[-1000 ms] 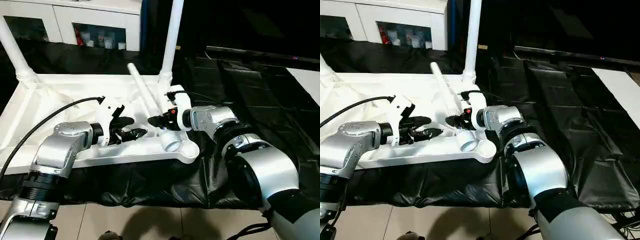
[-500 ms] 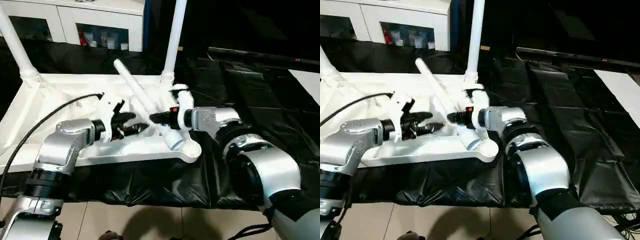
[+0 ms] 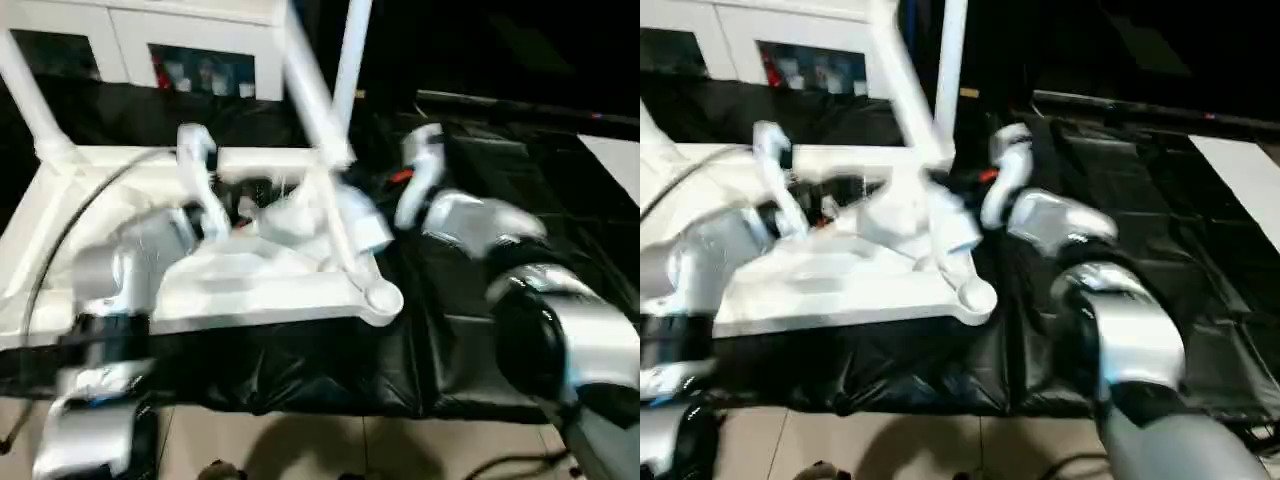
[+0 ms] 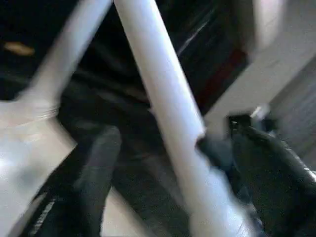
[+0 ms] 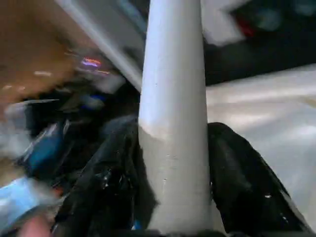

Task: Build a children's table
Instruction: Insert table leg to table base

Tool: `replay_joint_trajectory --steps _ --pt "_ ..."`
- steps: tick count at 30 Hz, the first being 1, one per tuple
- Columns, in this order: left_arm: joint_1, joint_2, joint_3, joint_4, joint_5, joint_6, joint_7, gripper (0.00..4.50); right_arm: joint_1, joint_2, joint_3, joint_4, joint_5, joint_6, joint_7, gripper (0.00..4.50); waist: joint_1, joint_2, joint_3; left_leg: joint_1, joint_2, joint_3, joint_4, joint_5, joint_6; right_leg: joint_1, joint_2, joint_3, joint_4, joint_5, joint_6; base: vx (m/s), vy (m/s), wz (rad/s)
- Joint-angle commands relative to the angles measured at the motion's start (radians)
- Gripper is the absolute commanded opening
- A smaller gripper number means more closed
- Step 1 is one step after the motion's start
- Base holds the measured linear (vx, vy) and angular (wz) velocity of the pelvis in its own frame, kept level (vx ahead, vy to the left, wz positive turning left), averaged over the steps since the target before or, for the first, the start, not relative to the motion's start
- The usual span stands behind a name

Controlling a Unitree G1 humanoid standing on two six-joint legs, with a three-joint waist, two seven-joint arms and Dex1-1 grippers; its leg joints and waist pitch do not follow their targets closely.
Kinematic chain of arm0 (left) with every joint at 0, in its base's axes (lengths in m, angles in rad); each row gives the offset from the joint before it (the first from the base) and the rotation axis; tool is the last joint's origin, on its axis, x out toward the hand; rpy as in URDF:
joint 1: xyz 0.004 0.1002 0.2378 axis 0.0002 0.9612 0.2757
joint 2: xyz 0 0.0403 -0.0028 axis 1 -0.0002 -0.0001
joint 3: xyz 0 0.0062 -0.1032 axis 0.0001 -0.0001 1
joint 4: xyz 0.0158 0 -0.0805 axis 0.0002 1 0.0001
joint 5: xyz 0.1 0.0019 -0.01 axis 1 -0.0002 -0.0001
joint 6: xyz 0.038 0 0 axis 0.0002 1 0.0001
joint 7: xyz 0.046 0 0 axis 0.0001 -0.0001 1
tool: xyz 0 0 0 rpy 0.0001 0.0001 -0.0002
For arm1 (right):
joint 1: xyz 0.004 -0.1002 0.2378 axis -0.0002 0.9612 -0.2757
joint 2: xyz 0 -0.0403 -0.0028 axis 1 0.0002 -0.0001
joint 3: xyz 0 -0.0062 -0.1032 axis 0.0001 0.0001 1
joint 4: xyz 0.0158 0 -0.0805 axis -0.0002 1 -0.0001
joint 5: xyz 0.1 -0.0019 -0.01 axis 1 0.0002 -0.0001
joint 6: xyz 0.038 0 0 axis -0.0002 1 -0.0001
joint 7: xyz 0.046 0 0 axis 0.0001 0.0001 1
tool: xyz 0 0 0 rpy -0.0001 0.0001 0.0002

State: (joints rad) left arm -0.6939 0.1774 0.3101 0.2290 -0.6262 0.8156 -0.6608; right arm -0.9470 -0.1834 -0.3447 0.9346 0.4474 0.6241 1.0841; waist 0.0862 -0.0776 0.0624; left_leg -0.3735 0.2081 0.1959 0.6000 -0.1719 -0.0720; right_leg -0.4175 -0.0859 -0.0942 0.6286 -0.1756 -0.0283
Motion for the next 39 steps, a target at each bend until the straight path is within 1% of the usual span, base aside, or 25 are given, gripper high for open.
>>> replay_joint_trajectory --steps 1,3,4,5,6,7,8,9,10,11,12,13,14,15,18,20,23,24,27,28,31,32,33,38,39 --pt "-0.028 -0.041 0.012 -0.025 -0.080 0.041 0.016 4.37 0.060 -0.021 0.009 -0.167 0.075 0.074 0.069 1.81 0.009 0.030 -0.082 0.015 0.027 -0.009 -0.056 -0.126 0.039 0.073 -0.054 0.054 -0.060 -0.038 -0.250 0.000 0.000 0.00" --pt "-0.038 -0.069 0.018 -0.034 -0.123 0.060 0.013 4.50 0.110 -0.025 0.015 -0.256 0.108 0.111 0.080 1.81 0.015 0.022 -0.081 0.014 0.027 -0.009 -0.057 -0.144 0.032 0.073 -0.057 0.051 -0.067 -0.088 -0.249 0.000 0.000 0.00" --pt "-0.038 -0.069 0.018 -0.034 -0.123 0.060 0.013 4.50 0.110 -0.025 0.015 -0.256 0.108 0.111 0.080 1.81 0.015 0.022 -0.079 0.015 0.028 -0.009 -0.058 -0.154 0.027 0.071 -0.058 0.050 -0.070 -0.119 -0.244 0.000 0.000 0.00" --pt "-0.057 -0.109 0.028 -0.048 -0.164 0.106 0.026 4.50 0.169 -0.032 0.016 -0.370 0.158 0.160 0.087 1.81 0.015 0.035 -0.075 0.015 0.024 -0.009 -0.060 -0.177 0.014 0.070 -0.055 0.050 -0.080 -0.178 -0.223 0.000 0.000 0.00" --pt "-0.063 -0.121 0.028 -0.052 -0.168 0.121 0.033 4.50 0.190 -0.034 0.018 -0.410 0.173 0.176 0.089 1.81 0.017 0.029 -0.074 0.017 0.028 -0.011 -0.060 -0.186 0.008 0.069 -0.057 0.051 -0.082 -0.205 -0.209 0.000 0.000 0.00" --pt "-0.067 -0.129 0.023 -0.052 -0.169 0.128 0.035 4.50 0.204 -0.036 0.023 -0.438 0.180 0.185 0.088 1.81 0.018 0.040 -0.072 0.017 0.026 -0.012 -0.061 -0.194 0.006 0.069 -0.056 0.049 -0.085 -0.226 -0.202 0.000 0.000 0.00" --pt "-0.072 -0.137 0.013 -0.052 -0.164 0.129 0.035 4.50 0.220 -0.037 0.033 -0.466 0.178 0.187 0.086 1.81 0.017 0.032 -0.073 0.017 0.025 -0.012 -0.061 -0.199 0.003 0.068 -0.055 0.048 -0.089 -0.254 -0.182 0.000 0.000 0.00" --pt "-0.080 -0.148 0.005 -0.055 -0.175 0.140 0.041 4.50 0.245 -0.036 0.044 -0.509 0.174 0.193 0.079 1.81 0.020 0.043 -0.073 0.014 0.022 -0.014 -0.062 -0.192 -0.001 0.070 -0.056 0.047 -0.091 -0.276 -0.166 0.000 0.000 0.00" --pt "-0.084 -0.153 0.003 -0.057 -0.182 0.146 0.044 4.50 0.255 -0.035 0.048 -0.527 0.171 0.194 0.073 1.81 0.019 0.039 -0.071 0.015 0.023 -0.012 -0.062 -0.193 -0.002 0.067 -0.054 0.048 -0.098 -0.280 -0.154 0.000 0.000 0.00" --pt "-0.085 -0.155 0.002 -0.058 -0.186 0.148 0.045 4.50 0.258 -0.034 0.049 -0.532 0.170 0.195 0.071 1.81 0.016 0.035 -0.072 0.015 0.021 -0.015 -0.062 -0.193 -0.002 0.068 -0.055 0.047 -0.096 -0.287 -0.152 0.000 0.000 0.00" --pt "-0.088 -0.158 0.000 -0.062 -0.196 0.154 0.054 4.50 0.272 -0.032 0.052 -0.558 0.167 0.199 0.062 1.81 0.015 0.034 -0.073 0.014 0.019 -0.015 -0.061 -0.188 0.000 0.068 -0.056 0.047 -0.098 -0.294 -0.146 0.000 0.000 0.00" --pt "-0.090 -0.161 -0.007 -0.068 -0.206 0.161 0.064 4.50 0.293 -0.030 0.060 -0.594 0.163 0.205 0.050 1.81 0.015 0.035 -0.074 0.015 0.020 -0.016 -0.062 -0.186 0.000 0.067 -0.056 0.048 -0.096 -0.288 -0.147 0.000 0.000 0.00" --pt "-0.091 -0.162 -0.012 -0.071 -0.209 0.163 0.065 4.50 0.300 -0.029 0.065 -0.607 0.160 0.206 0.042 1.81 0.014 0.040 -0.073 0.014 0.020 -0.017 -0.063 -0.185 0.001 0.067 -0.055 0.047 -0.097 -0.287 -0.144 0.000 0.000 0.00" --pt "-0.092 -0.165 -0.019 -0.076 -0.213 0.163 0.067 4.50 0.309 -0.026 0.071 -0.620 0.156 0.205 0.030 1.81 0.011 0.039 -0.075 0.014 0.019 -0.018 -0.064 -0.180 0.001 0.068 -0.054 0.046 -0.097 -0.274 -0.143 0.000 0.000 0.00" --pt "-0.095 -0.167 -0.028 -0.080 -0.209 0.161 0.070 4.50 0.325 -0.025 0.084 -0.647 0.161 0.209 0.010 1.81 0.008 0.043 -0.076 0.015 0.021 -0.018 -0.064 -0.172 0.003 0.068 -0.053 0.046 -0.095 -0.247 -0.154 0.000 0.000 0.00" --pt "-0.094 -0.165 -0.036 -0.083 -0.199 0.157 0.068 4.50 0.329 -0.025 0.086 -0.656 0.167 0.213 0.002 1.81 0.006 0.043 -0.076 0.014 0.021 -0.018 -0.064 -0.169 0.006 0.069 -0.053 0.046 -0.094 -0.228 -0.161 0.000 0.000 0.00" --pt "-0.098 -0.175 -0.024 -0.077 -0.194 0.145 0.083 4.16 0.346 -0.023 0.085 -0.696 0.189 0.233 -0.021 1.81 0.006 0.042 -0.076 0.014 0.020 -0.016 -0.063 -0.157 0.013 0.071 -0.053 0.047 -0.093 -0.210 -0.168 0.000 0.000 0.00" --pt "-0.099 -0.176 -0.022 -0.075 -0.196 0.141 0.085 4.16 0.349 -0.023 0.085 -0.701 0.191 0.235 -0.023 1.81 0.006 0.040 -0.076 0.014 0.020 -0.016 -0.063 -0.156 0.014 0.071 -0.053 0.047 -0.093 -0.208 -0.167 0.000 0.000 0.00" --pt "-0.097 -0.169 -0.031 -0.074 -0.196 0.127 0.085 3.89 0.358 -0.022 0.089 -0.708 0.191 0.238 -0.034 1.81 0.006 0.042 -0.074 0.014 0.021 -0.016 -0.065 -0.162 0.011 0.070 -0.054 0.047 -0.095 -0.221 -0.162 0.000 0.000 0.00" --pt "-0.096 -0.168 -0.035 -0.073 -0.196 0.121 0.087 3.78 0.361 -0.024 0.091 -0.711 0.195 0.240 -0.038 1.81 0.006 0.039 -0.075 0.015 0.021 -0.016 -0.065 -0.163 0.011 0.070 -0.054 0.047 -0.095 -0.225 -0.160 0.000 0.000 0.00" --pt "-0.092 -0.166 -0.040 -0.074 -0.199 0.113 0.082 3.69 0.363 -0.026 0.098 -0.713 0.201 0.242 -0.044 1.81 0.007 0.040 -0.074 0.015 0.021 -0.016 -0.065 -0.163 0.009 0.070 -0.055 0.047 -0.096 -0.233 -0.153 0.000 0.000 0.00" --pt "-0.090 -0.165 -0.042 -0.077 -0.201 0.113 0.076 3.50 0.363 -0.027 0.101 -0.715 0.203 0.243 -0.047 1.81 0.007 0.041 -0.074 0.014 0.021 -0.017 -0.065 -0.162 0.008 0.071 -0.055 0.047 -0.096 -0.231 -0.153 0.000 0.000 0.00" --pt "-0.088 -0.164 -0.047 -0.081 -0.201 0.113 0.069 3.50 0.363 -0.027 0.103 -0.717 0.205 0.244 -0.049 1.81 0.006 0.041 -0.074 0.015 0.021 -0.017 -0.066 -0.161 0.007 0.070 -0.055 0.047 -0.095 -0.228 -0.154 0.000 0.000 0.00" --pt "-0.084 -0.161 -0.065 -0.085 -0.190 0.106 0.060 3.13 0.365 -0.031 0.113 -0.723 0.211 0.251 -0.052 1.81 0.006 0.041 -0.076 0.016 0.023 -0.017 -0.067 -0.154 0.007 0.070 -0.055 0.047 -0.093 -0.203 -0.161 0.000 0.000 0.00" --pt "-0.080 -0.150 -0.094 -0.086 -0.166 0.095 0.049 3.03 0.366 -0.032 0.117 -0.725 0.213 0.253 -0.054 1.81 0.006 0.041 -0.075 0.017 0.023 -0.017 -0.068 -0.155 0.007 0.070 -0.055 0.047 -0.095 -0.208 -0.158 0.000 0.000 0.00"
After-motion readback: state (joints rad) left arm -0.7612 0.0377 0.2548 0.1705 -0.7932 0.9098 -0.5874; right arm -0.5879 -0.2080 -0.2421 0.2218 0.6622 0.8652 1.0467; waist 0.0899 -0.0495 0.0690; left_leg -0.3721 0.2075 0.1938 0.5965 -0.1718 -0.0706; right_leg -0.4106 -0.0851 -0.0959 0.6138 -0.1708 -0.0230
